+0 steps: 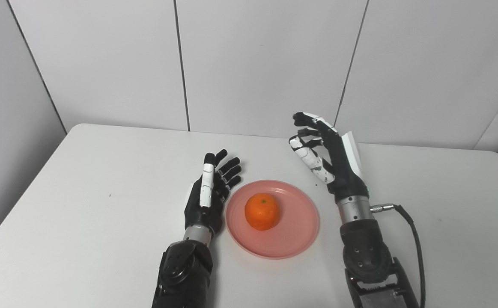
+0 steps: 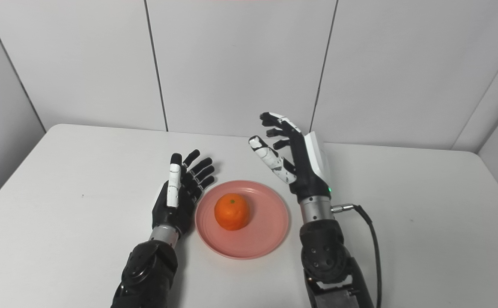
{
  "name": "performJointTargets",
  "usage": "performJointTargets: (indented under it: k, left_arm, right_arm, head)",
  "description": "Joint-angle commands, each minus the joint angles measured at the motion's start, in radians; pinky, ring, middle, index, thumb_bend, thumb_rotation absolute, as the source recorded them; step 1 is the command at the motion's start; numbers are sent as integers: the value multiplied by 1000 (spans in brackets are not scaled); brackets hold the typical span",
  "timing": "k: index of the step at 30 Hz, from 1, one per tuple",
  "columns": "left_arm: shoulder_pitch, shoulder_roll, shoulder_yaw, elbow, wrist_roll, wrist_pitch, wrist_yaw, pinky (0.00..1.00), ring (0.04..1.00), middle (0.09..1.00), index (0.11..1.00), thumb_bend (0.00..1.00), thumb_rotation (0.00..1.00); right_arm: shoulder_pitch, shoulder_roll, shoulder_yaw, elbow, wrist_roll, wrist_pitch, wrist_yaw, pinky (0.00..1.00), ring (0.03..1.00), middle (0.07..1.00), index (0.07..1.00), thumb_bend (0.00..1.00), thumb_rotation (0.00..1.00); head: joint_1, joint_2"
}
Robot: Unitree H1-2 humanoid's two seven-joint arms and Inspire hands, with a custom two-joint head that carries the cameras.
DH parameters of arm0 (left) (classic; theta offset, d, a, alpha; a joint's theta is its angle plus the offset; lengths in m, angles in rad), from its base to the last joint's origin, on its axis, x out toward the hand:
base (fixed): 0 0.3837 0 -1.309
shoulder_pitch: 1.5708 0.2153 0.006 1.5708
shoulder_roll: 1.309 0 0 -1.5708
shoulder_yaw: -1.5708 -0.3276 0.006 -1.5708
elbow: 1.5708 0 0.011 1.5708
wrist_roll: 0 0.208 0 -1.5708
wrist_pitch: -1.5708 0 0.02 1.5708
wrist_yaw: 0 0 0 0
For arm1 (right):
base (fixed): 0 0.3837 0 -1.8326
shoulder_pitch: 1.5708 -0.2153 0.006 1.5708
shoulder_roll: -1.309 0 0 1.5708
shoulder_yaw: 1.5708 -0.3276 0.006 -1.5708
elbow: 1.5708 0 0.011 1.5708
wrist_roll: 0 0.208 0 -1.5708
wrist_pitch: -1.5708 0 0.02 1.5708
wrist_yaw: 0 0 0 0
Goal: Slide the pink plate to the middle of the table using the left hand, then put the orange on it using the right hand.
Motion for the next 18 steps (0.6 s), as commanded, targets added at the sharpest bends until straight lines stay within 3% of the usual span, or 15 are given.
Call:
performJointTargets:
  k: [1,12,18]
  left_arm:
    - [16,8,11,-6,23,-8,42,912,869,841,836,895,807]
    - [19,114,-40,31,222,-259,58,977,894,881,860,854,886]
    - [32,149,-55,63,263,-331,64,961,911,900,879,818,859]
  right_arm:
    - [-10,2,-33,1,77,-77,3,617,699,759,736,866,1000]
    - [105,43,-142,85,271,-87,-2,746,762,797,787,862,1000]
    - [146,73,-192,124,356,-102,-2,789,808,821,816,830,1000]
  head:
    - [-3,1]
    - [-16,5]
    - [-26,7]
